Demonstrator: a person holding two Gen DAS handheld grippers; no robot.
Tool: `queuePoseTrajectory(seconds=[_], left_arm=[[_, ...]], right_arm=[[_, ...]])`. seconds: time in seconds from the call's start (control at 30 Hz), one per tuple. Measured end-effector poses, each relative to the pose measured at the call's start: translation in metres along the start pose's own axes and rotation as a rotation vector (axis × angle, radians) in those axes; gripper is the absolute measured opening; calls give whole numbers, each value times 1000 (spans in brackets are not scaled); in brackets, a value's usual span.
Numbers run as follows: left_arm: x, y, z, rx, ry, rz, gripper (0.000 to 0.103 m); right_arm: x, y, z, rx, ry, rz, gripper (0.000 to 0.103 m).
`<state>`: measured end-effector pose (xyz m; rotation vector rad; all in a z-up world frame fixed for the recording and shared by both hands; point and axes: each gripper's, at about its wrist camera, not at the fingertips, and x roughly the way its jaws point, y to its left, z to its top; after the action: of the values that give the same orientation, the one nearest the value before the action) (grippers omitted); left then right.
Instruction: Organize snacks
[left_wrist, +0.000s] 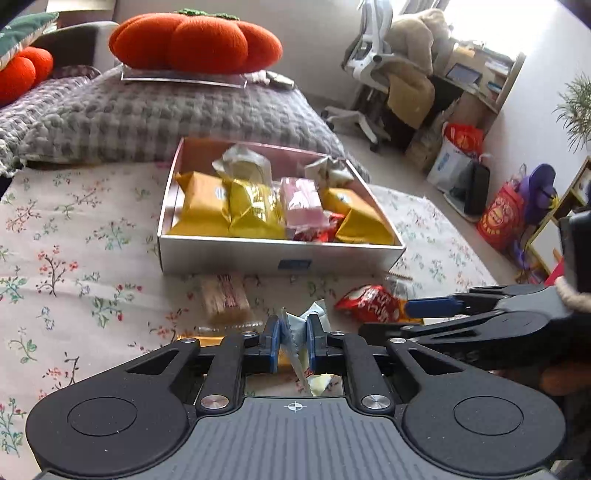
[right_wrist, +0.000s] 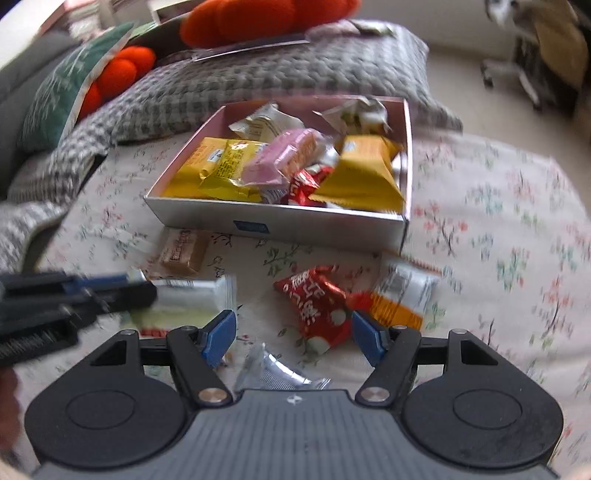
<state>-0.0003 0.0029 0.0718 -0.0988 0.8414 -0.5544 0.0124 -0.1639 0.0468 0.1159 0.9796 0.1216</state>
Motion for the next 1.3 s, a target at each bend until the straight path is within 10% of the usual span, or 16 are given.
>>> queuePoseTrajectory(seconds=[0.43,0.5,0.73,0.87,0.93,1.0,1.2,1.3], left_arm=[[-15,4,8,-25,-85,10,12],[-20,3,10,-15,-110,25,12],[-27,5,15,-10,-157,42,12],[-28,5,15,-16,-161,41,4],[-29,5,14,-9,-163,39,4],[-26,5,14,3,-146,40,4],[-4,14,12,38,0,27,17],[4,11,7,154,85,49,61]], right_arm=[[15,3,5,-59,-46,-19,27],[8,2,7,-37,-63,-7,2],[1,-1,9,-59,-64,43,10],[4,9,6,-131,-129,4,85],[11,15,3,-176,-147,-18,77],[25,14,4,-179,-83,-17,35],[20,10,5,-128,-74,-35,31],[11,3,9,-77,-93,-33,31]])
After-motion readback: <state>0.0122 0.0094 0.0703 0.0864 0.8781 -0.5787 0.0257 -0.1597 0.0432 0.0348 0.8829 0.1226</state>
